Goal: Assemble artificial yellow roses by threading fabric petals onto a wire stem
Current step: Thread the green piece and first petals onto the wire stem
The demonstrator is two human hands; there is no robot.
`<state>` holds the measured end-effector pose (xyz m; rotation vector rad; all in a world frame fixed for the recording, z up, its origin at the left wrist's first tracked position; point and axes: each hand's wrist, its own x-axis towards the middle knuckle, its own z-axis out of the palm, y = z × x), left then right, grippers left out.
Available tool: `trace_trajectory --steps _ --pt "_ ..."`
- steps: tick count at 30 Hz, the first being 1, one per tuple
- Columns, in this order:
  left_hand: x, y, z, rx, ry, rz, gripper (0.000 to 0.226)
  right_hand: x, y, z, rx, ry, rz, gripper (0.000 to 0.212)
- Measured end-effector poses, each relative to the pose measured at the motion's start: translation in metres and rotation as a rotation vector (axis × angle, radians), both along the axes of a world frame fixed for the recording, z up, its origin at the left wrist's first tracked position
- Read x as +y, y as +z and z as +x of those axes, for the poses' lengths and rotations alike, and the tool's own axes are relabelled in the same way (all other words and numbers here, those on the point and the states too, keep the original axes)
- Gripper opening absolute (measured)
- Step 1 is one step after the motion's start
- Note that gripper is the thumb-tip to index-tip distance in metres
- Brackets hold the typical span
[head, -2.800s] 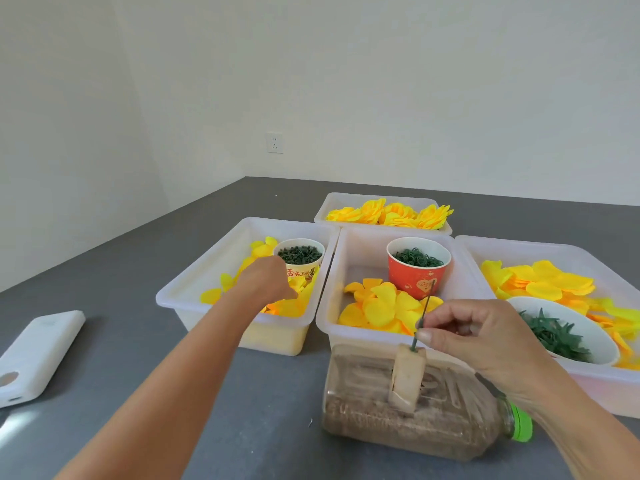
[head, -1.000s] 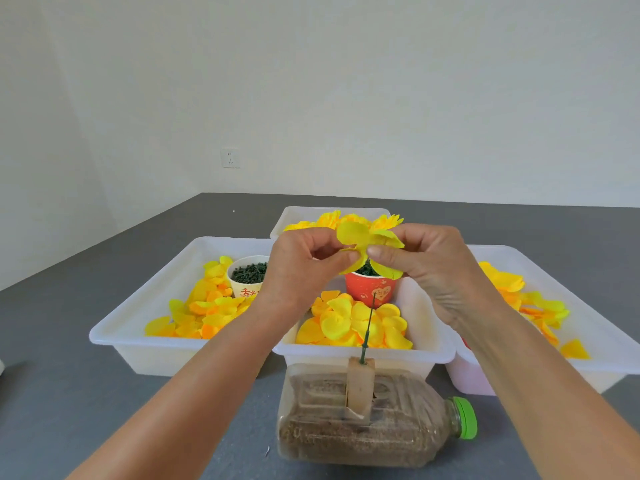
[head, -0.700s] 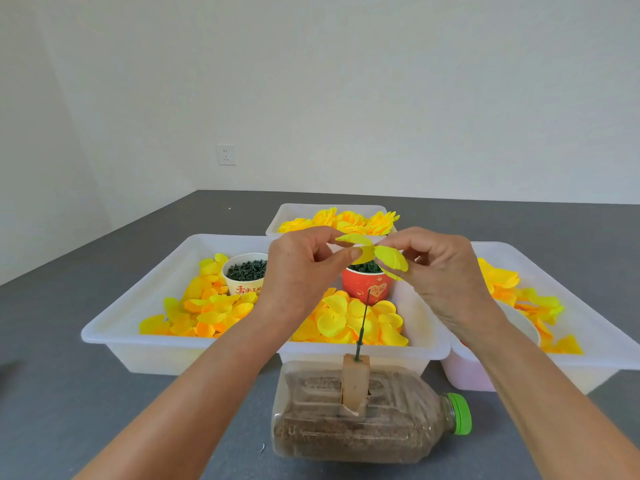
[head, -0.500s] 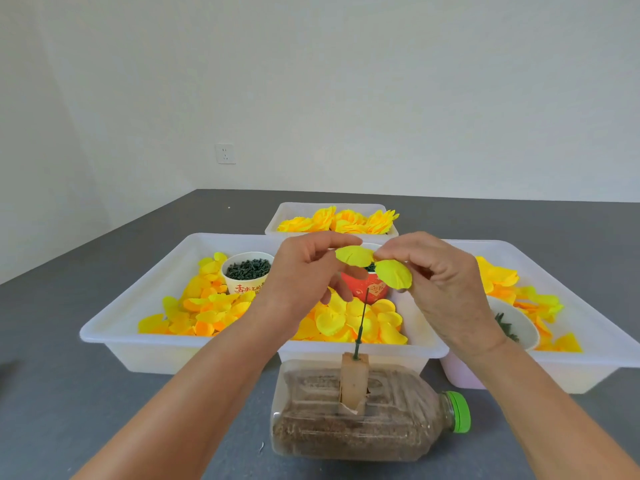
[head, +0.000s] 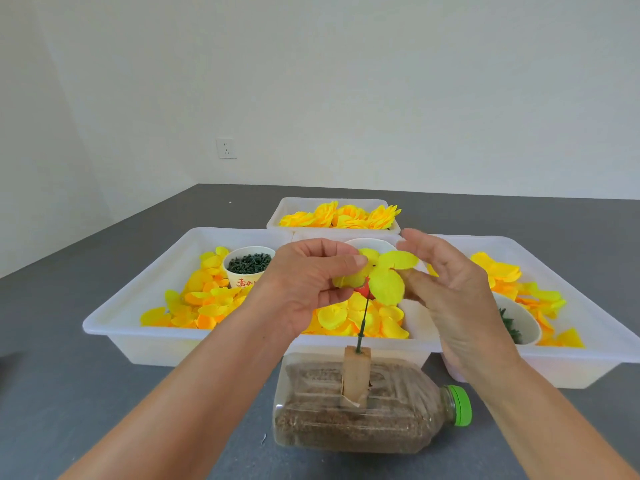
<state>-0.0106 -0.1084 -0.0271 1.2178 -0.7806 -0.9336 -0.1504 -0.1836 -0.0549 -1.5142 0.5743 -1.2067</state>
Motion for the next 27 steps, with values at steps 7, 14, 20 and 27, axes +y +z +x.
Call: trace_trajectory --steps 7,14,20,27 --pt "0.002 -0.001 -0.003 -0.008 0.001 0.002 0.012 0.008 0.011 -0.004 0.079 0.208 0.272 0.024" --pt "0.005 -0.005 -0.005 0.006 0.005 0.038 0.012 0.007 0.009 0.003 0.171 0.129 0.342 0.033" --pt "0.007 -0.007 -0.006 0.055 -0.004 0.078 0.013 0.008 0.009 0.004 0.149 0.198 0.42 0.017" --pt "0.005 -0.008 -0.007 0.07 0.002 0.111 0.013 0.008 0.013 0.006 0.134 0.263 0.545 0.01"
